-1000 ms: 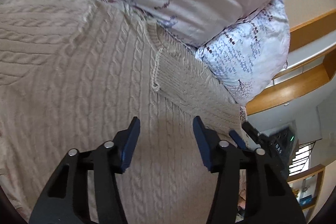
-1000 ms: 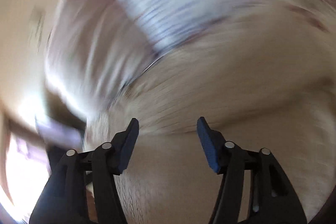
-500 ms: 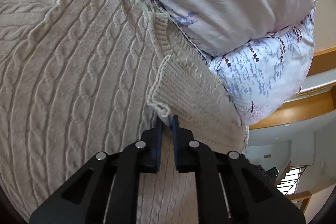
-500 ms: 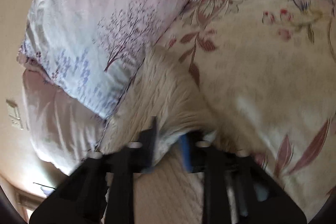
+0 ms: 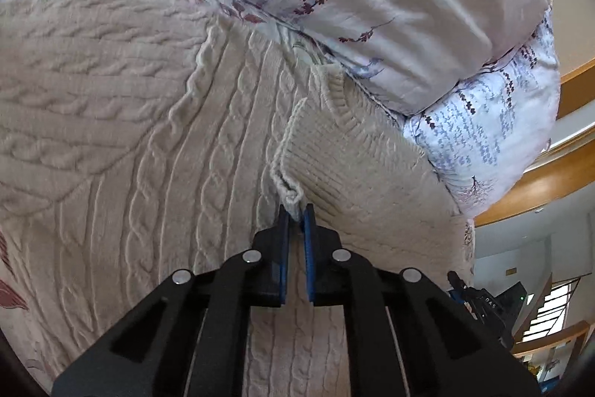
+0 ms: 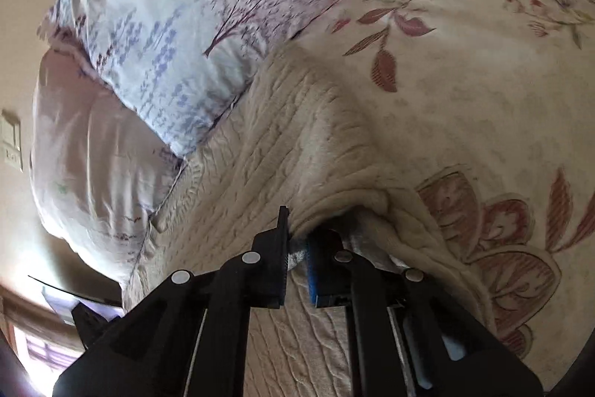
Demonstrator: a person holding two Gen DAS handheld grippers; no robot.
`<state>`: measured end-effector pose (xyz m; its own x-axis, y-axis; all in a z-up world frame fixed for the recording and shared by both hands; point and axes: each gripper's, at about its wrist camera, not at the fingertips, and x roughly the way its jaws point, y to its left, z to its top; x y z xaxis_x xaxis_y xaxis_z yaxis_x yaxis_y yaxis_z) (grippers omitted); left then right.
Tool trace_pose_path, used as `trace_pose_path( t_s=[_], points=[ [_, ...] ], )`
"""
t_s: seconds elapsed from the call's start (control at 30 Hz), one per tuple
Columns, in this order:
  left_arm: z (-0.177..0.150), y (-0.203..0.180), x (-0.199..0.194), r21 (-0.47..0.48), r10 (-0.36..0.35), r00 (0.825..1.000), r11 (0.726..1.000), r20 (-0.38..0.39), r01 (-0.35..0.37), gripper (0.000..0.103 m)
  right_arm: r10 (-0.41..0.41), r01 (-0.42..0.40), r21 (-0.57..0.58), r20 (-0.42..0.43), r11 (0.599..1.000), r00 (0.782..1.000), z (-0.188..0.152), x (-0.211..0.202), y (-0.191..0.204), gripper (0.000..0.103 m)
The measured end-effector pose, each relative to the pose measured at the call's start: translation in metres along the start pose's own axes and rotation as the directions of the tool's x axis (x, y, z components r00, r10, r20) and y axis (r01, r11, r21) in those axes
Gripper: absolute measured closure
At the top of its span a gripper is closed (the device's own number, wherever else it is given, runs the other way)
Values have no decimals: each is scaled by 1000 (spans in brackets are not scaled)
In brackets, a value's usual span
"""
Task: Fold small clothes
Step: 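Close the left tool on the ribbed cuff of the other sleeve, then carry the held sleeve across the sweater body with the left tool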
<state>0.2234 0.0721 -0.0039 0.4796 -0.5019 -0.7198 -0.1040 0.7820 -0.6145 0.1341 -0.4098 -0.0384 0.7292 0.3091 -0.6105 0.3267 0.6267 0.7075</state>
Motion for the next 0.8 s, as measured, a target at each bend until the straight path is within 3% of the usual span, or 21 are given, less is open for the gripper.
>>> trace_pose_path(
  t_s=[0.1, 0.23, 0.37, 0.47, 0.6, 0.67, 0.7, 0.73, 0.8],
  points=[
    [-1, 1, -2, -4, 0, 1000, 1000, 0, 0, 92, -63, 62, 18, 70, 998, 996, 2, -13, -3, 94],
    [-4, 9, -9, -15, -22, 1000, 1000, -9, 21, 91, -108, 107, 15, 59, 994, 992, -3, -27, -7, 83],
    [-7, 20, -29, -22, -30, 1000, 999, 8, 30, 72, -161, 171, -59, 153, 983, 975, -15, -49, 14, 48],
    [-9, 31, -56, -36, -40, 998, 998, 52, 42, 62, -163, 206, -212, 201, 955, 966, -21, -49, 47, 42],
    [-13, 68, -105, -106, -30, 988, 993, 148, 46, 61, -127, 155, -355, 99, 922, 987, -26, -20, 70, 38],
    [-15, 89, -127, -152, -6, 981, 988, 196, 36, 61, -186, 192, -403, 54, 895, 981, -31, 0, 73, 31],
    [-16, 101, -139, -183, 18, 974, 983, 224, 24, 61, -223, 206, -431, 11, 878, 975, -33, 15, 72, 28],
    [-16, 114, -150, -216, 45, 967, 976, 250, 10, 61, -221, 216, -456, 44, 863, 974, -38, 13, 75, 25],
    [-16, 144, -170, -309, 116, 951, 951, 287, -22, 62, -208, 193, -462, 21, 866, 978, -42, 12, 75, 17]
  ],
)
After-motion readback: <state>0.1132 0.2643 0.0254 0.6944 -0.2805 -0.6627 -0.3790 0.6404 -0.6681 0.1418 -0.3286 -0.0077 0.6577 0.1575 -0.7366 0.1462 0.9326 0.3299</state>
